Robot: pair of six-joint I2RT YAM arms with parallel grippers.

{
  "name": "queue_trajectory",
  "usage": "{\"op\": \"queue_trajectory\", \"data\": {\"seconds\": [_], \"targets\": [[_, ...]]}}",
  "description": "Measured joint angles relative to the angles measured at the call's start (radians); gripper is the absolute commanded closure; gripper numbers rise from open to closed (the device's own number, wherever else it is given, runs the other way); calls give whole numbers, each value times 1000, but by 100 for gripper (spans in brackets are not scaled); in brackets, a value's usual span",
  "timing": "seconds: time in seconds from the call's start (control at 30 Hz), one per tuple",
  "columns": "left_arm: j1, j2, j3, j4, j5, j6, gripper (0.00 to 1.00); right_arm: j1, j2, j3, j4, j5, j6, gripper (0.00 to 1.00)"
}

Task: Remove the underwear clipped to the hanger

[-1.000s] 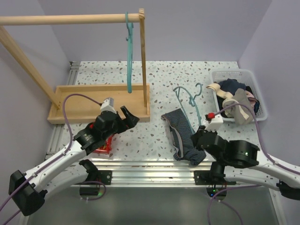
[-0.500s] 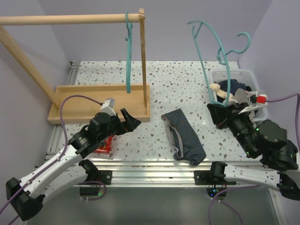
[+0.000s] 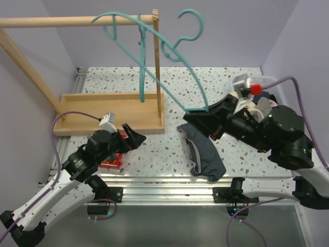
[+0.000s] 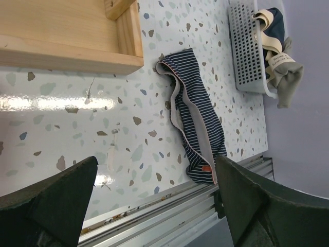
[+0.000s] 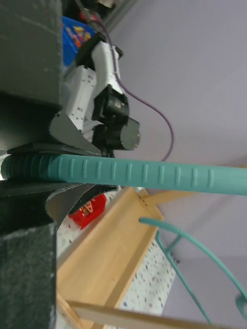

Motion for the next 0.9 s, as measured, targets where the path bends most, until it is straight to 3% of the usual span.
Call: {"op": "queue_trajectory", "data": {"seconds": [0.17, 0.37, 0.53, 0.9], "targets": [[0, -87, 22, -103, -39, -23, 0, 2, 172, 99, -97, -156, 5, 100], [0, -177, 100, -238, -98, -58, 0, 2, 317, 150, -209, -124, 26, 100], [0, -193, 142, -307, -132, -75, 0, 55, 464, 282, -201, -3, 13, 100], [0, -238, 148, -391, -164, -102, 0, 120, 878, 765, -271, 430, 100, 100]]}}
